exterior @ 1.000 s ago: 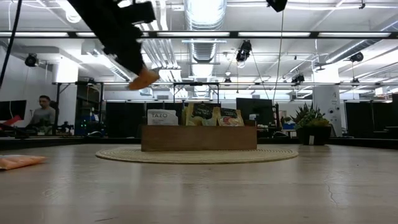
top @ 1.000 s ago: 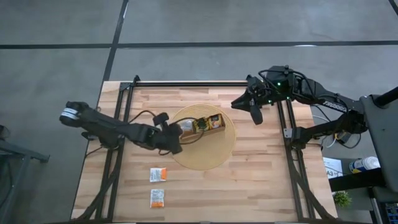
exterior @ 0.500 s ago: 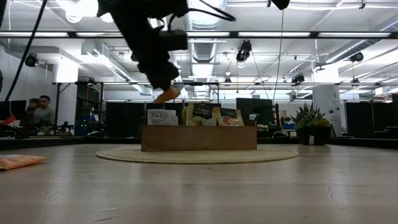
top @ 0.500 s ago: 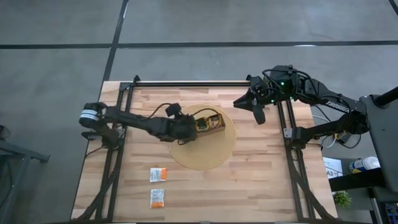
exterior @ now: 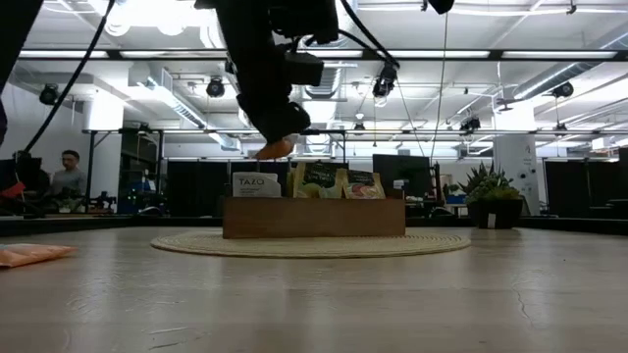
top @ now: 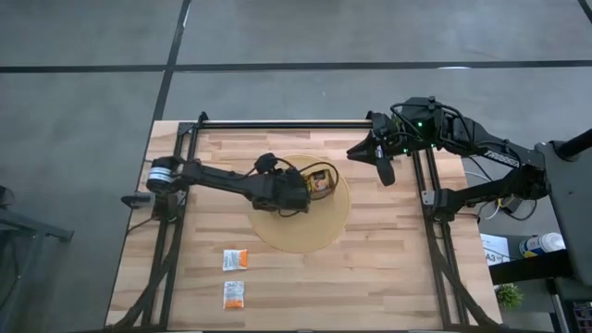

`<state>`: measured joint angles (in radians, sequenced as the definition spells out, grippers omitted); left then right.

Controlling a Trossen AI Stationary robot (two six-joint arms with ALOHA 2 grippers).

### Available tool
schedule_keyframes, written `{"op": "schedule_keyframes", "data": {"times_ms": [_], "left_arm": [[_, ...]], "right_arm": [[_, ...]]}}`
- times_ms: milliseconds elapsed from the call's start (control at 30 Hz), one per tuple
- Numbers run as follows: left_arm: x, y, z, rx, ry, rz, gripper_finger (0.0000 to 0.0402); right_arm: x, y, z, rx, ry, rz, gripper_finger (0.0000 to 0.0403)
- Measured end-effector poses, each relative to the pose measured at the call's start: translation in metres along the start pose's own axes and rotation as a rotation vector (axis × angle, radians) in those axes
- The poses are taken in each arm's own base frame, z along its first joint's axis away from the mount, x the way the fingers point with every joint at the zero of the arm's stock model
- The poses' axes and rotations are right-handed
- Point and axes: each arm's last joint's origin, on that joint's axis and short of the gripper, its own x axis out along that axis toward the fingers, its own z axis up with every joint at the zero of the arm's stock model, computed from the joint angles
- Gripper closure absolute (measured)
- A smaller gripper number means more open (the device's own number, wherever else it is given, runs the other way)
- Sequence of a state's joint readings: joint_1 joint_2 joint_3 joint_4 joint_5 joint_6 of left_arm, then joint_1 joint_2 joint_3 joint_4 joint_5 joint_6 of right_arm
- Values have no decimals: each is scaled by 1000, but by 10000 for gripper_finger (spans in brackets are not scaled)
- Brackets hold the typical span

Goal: Pick & Place Tea
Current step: Put the white tea bag into the left section of the wooden organizer

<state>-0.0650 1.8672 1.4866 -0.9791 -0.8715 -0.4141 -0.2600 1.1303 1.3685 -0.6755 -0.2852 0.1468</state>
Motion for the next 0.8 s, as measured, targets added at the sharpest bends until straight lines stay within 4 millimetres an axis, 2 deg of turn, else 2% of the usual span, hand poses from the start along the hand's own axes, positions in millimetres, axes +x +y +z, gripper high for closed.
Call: {"op": "schedule_keyframes", "data": {"times_ms": [300, 667, 800], "left_arm": [[-9, 9, 6, -40, 50, 26, 401], [-5, 8, -10, -77, 155, 12, 401], [-4, 6, -10, -81, 150, 8, 401]], "right_arm": [[0, 0, 0, -19, 0, 0, 339], [0, 0, 0, 38, -1, 1, 344], [-1, 0, 0, 61, -3, 1, 344]]}}
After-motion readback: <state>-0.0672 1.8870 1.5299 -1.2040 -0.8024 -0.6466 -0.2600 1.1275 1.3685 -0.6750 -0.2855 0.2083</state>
